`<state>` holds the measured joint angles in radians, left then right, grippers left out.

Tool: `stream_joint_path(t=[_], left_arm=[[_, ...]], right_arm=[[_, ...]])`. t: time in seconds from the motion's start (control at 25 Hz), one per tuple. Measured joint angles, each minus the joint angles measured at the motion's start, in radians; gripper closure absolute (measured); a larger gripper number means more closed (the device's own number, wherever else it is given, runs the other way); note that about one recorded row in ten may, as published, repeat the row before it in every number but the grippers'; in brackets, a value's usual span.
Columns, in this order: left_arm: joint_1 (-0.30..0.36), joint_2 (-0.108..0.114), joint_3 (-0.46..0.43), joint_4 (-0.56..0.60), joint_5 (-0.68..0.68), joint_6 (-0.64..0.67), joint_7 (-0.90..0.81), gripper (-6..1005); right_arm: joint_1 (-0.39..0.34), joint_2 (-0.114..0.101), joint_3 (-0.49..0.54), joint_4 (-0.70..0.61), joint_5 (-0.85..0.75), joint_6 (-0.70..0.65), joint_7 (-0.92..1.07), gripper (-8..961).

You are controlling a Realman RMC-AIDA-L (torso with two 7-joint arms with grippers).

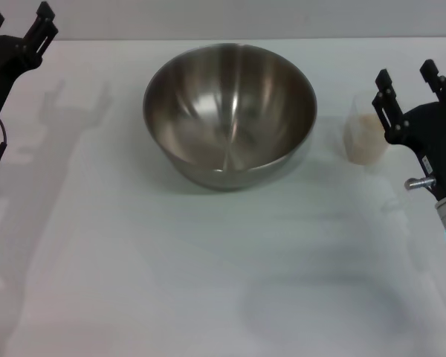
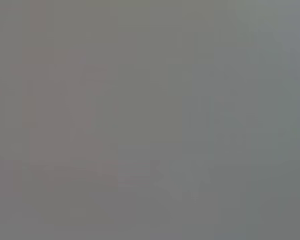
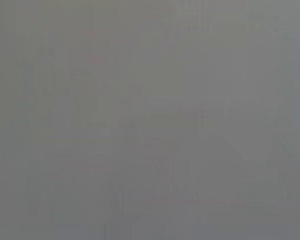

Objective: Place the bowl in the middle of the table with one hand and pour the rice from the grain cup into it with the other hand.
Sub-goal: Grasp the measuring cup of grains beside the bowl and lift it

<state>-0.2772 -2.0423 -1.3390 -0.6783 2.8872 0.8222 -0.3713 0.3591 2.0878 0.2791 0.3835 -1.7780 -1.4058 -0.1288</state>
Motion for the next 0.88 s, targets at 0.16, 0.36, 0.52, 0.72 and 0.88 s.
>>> stream_joint_path(t=[0.16,0.36,0.52,0.72,0.88], left_arm=[[-0.010,-0.014,-0.039,0.029,0.000,0.005,0.024,143],[-0.026,-0.015,-0.039,0.048,0.000,0.001,0.060,143],[-0.047,-0.015,-0.032,0.065,0.000,0.000,0.086,143],[-0.057,-0.018,-0.031,0.079,0.000,-0.001,0.087,143],[-0.057,-0.020,-0.031,0.089,0.000,-0.001,0.087,143]], right_arm=[[-0.028,0.001,-0.017,0.010,0.000,0.002,0.004,315],[-0.066,0.001,-0.015,0.038,0.008,0.004,0.004,315],[-0.104,0.002,-0.006,0.055,0.012,0.004,0.006,315],[-0.132,0.002,-0.004,0.056,0.013,0.004,0.008,315],[-0.147,0.002,-0.005,0.053,0.014,0.003,0.008,315]])
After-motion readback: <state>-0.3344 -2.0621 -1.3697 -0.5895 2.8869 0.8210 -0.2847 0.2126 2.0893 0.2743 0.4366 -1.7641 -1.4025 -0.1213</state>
